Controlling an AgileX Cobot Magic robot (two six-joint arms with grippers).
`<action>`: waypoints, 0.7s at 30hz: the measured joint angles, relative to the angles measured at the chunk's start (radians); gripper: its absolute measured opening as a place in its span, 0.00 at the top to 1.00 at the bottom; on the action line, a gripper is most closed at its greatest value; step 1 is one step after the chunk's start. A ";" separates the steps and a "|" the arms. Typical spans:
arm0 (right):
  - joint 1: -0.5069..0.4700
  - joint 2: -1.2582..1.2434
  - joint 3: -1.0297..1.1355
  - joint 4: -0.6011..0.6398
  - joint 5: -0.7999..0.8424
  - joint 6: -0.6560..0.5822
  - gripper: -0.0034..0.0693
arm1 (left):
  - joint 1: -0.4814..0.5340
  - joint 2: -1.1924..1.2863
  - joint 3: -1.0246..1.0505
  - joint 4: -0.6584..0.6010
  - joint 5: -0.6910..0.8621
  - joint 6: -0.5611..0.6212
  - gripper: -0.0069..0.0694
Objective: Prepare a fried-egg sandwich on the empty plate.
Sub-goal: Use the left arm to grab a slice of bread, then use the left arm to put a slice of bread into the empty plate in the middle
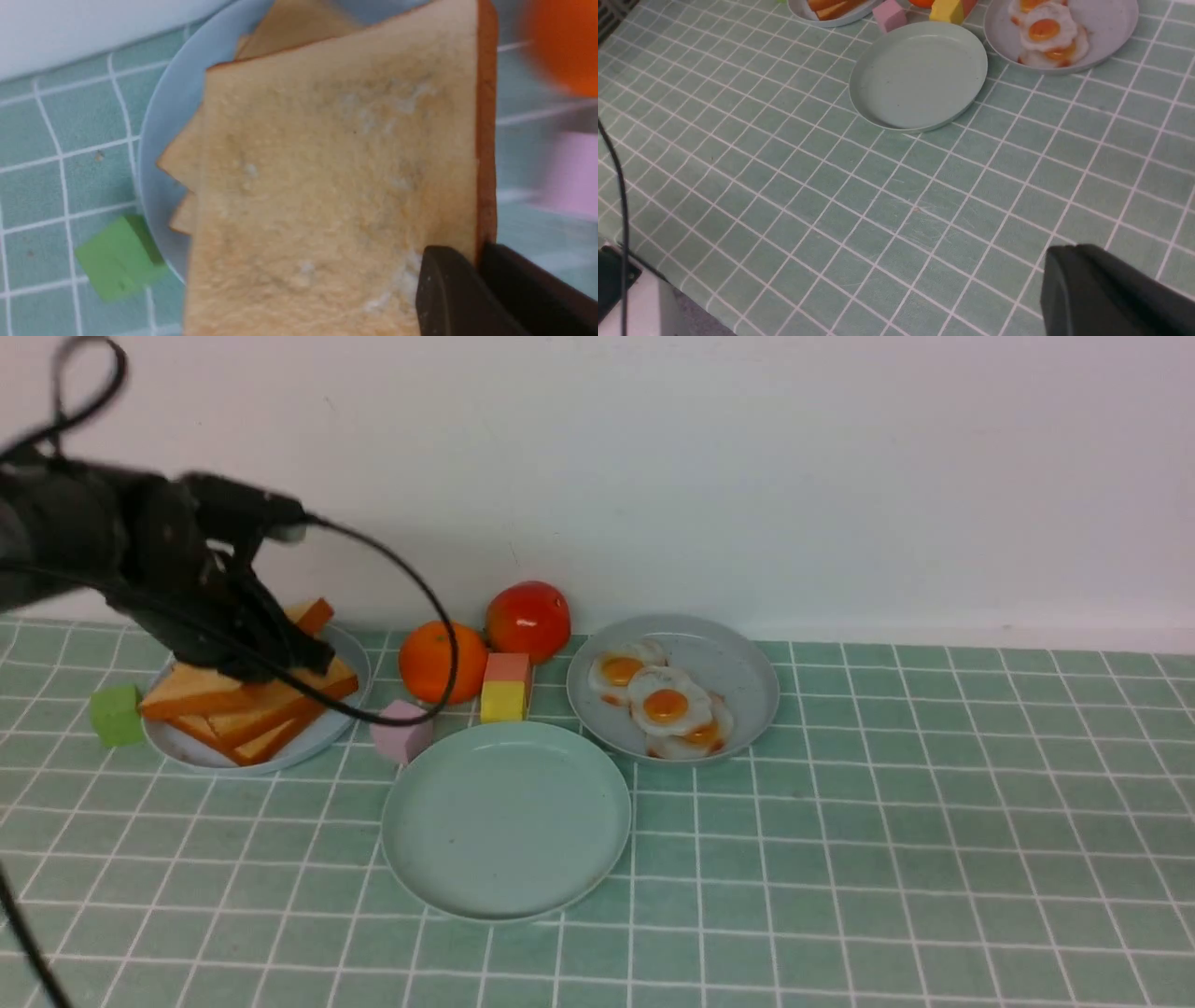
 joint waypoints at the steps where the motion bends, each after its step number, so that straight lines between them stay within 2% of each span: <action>1: 0.000 -0.004 0.000 0.000 0.001 -0.005 0.94 | -0.027 -0.046 0.020 -0.006 0.011 0.000 0.84; 5: 0.000 -0.018 0.000 0.000 0.003 -0.015 0.94 | -0.189 -0.163 0.147 -0.024 0.009 0.022 0.84; 7: 0.000 -0.021 0.000 0.000 0.003 -0.022 0.94 | -0.313 -0.192 0.245 -0.013 -0.026 0.036 0.84; 8: 0.000 -0.022 0.000 0.000 0.003 -0.022 0.93 | -0.322 -0.193 0.258 -0.010 -0.033 0.035 0.84; 9: 0.000 -0.022 0.000 0.000 0.003 -0.024 0.93 | -0.390 -0.189 0.302 0.029 -0.064 0.032 0.84; 10: 0.000 -0.022 0.000 0.000 0.003 -0.025 0.93 | -0.417 -0.183 0.317 0.053 -0.079 0.024 0.84; 13: 0.000 -0.022 0.000 0.000 0.004 -0.025 0.93 | -0.455 -0.152 0.331 0.108 -0.126 0.000 0.84; 18: 0.000 -0.022 0.000 0.000 0.005 -0.025 0.92 | -0.462 -0.086 0.331 0.152 -0.212 -0.005 0.83; 21: 0.000 -0.022 0.000 -0.001 0.008 -0.015 0.88 | -0.462 -0.037 0.331 0.157 -0.229 -0.005 0.76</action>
